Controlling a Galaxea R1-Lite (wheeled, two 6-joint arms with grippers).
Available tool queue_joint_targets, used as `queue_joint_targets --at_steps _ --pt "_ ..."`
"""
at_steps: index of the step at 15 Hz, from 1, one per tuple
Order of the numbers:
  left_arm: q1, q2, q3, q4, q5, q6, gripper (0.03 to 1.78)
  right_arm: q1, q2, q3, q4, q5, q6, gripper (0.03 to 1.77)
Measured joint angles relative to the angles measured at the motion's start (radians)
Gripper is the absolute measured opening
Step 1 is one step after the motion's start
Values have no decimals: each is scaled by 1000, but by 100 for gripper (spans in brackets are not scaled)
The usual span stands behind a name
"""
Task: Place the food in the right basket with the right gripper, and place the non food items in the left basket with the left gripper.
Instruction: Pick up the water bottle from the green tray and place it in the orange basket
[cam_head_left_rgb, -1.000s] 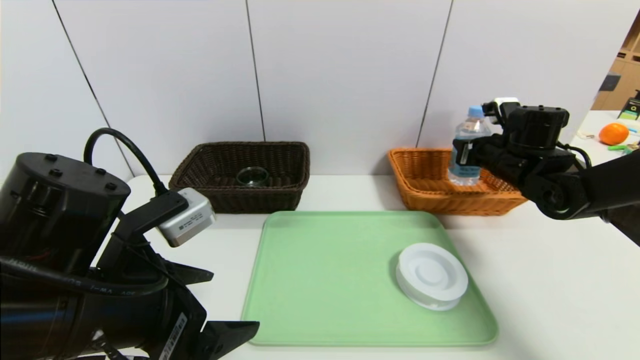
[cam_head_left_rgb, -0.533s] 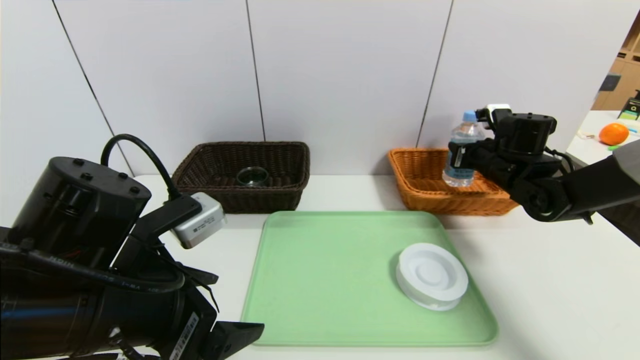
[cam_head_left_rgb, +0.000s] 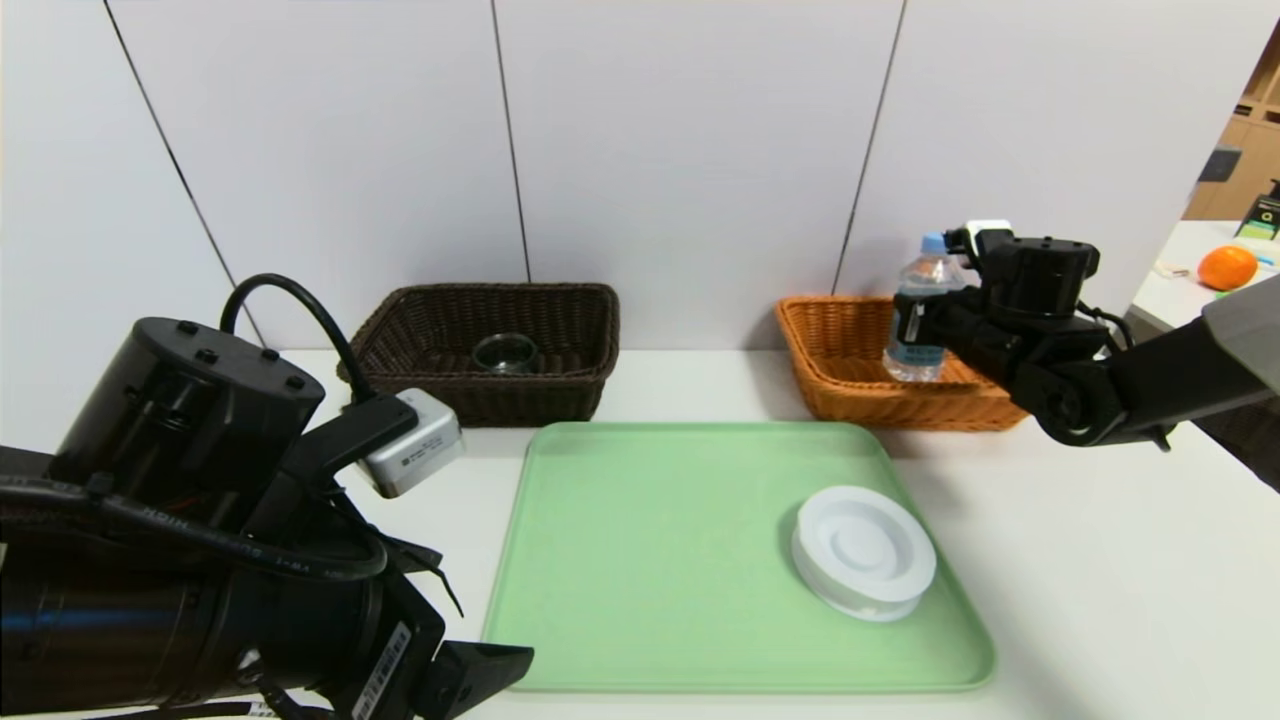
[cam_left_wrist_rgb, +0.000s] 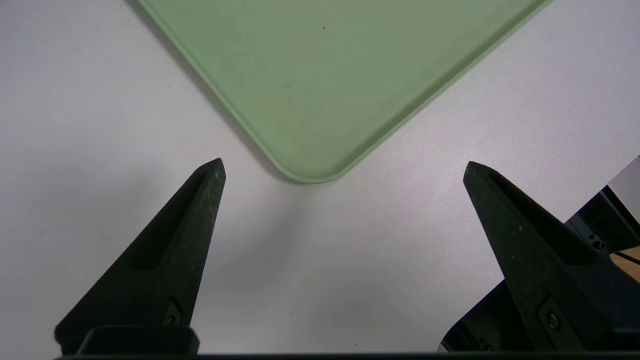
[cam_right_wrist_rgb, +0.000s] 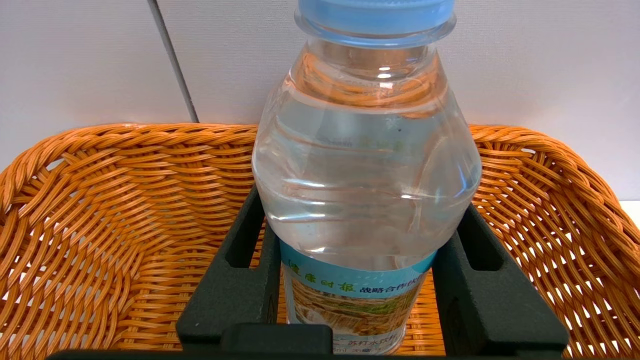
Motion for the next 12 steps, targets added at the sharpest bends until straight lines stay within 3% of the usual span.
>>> queue_joint_targets --at_steps 7,12 --pt "0 7 0 0 0 1 169 1 5 0 4 3 0 83" --pt "0 10 0 -1 0 1 169 2 18 0 -4 3 1 126"
